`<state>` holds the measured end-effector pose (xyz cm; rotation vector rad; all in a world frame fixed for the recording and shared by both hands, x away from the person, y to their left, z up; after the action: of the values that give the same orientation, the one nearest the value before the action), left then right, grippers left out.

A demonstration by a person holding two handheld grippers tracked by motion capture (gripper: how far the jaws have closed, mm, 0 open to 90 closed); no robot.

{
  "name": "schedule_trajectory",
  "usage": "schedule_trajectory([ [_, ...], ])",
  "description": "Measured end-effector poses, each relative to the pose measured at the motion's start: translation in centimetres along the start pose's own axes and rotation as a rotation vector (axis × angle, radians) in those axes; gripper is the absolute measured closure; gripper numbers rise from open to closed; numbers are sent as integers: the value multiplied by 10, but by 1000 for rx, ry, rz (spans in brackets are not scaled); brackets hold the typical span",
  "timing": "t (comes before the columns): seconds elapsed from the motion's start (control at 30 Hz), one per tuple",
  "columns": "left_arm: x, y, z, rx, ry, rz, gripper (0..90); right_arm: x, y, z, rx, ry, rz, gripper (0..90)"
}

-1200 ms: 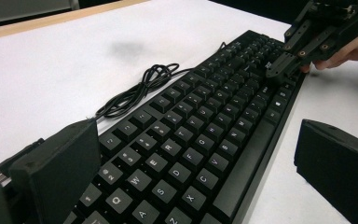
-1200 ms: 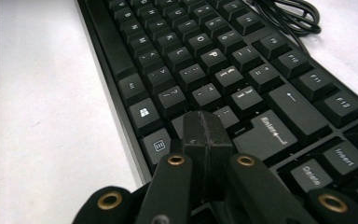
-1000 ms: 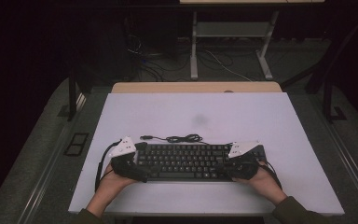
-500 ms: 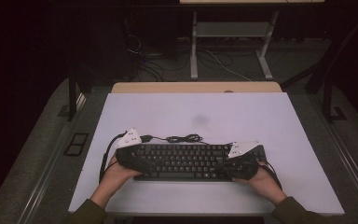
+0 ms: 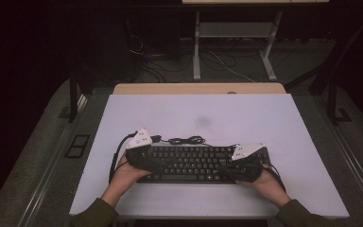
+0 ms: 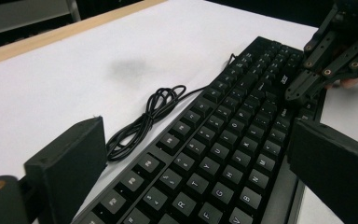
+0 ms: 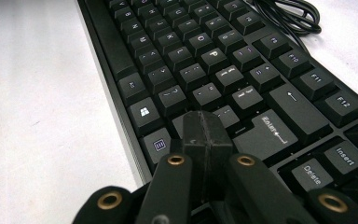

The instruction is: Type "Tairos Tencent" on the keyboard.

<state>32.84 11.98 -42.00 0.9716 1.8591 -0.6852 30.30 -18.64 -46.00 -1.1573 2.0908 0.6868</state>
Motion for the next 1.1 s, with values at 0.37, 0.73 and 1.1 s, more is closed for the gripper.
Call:
schedule_trajectory([
  [0.37, 6, -4, 12, 38, 48, -10, 320, 0, 0, 0, 1, 1, 0, 891],
  [0.73, 9, -10, 25, 32, 154, 5, 657, 0, 0, 0, 1, 2, 0, 892],
  [1.1, 5, -10, 34, 50, 212, -6, 890, 0, 0, 0, 1, 3, -1, 892],
])
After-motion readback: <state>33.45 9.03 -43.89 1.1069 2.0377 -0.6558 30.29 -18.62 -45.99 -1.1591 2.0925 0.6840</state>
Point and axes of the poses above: each handheld gripper's, and its own axes: z roughly forward along the jaws, x roughly out of its underside, y roughly to its left, the point moved 3 cm from there along z, roughly forward along the jaws, and after that the axes turned 1 degree about -y, right-handed, at the moved point
